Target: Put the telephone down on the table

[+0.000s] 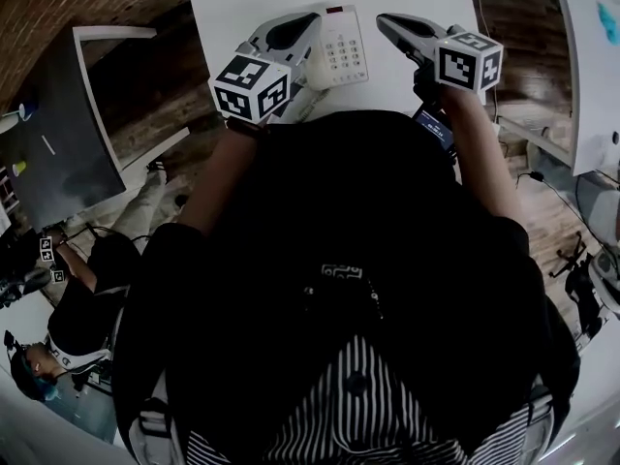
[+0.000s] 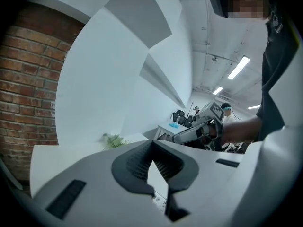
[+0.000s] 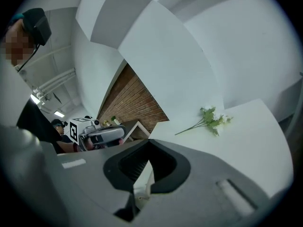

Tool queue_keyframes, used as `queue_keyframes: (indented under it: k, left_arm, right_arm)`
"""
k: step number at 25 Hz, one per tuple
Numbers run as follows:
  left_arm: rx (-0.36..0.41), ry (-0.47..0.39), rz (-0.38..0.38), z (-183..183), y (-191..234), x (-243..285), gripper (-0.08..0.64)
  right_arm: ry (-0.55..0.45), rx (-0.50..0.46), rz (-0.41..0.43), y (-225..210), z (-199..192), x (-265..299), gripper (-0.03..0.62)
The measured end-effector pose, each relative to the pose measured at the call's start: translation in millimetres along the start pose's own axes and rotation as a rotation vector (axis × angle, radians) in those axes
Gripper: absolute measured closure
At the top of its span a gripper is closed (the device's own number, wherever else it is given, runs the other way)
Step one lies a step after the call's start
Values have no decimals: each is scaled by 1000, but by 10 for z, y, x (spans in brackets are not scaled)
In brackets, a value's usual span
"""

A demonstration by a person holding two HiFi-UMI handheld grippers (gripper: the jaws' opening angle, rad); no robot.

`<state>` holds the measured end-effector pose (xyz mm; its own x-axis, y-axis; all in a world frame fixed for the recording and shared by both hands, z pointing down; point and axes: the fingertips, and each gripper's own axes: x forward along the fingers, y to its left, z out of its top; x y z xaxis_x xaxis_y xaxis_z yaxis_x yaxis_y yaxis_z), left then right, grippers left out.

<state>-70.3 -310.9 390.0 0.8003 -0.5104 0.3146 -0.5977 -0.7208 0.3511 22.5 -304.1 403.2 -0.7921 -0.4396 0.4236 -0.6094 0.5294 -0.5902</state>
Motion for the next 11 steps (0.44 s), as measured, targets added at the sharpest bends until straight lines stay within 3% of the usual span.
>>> queue_keyframes:
  k: [6, 11]
  left_arm:
    - [77, 36, 16, -69, -45, -9, 551]
    - [75, 46, 8, -47, -57, 32, 552]
  right_arm:
    - [-3, 25, 1, 16, -85, -57, 589]
    - [-3, 31, 0, -47, -34, -93, 589]
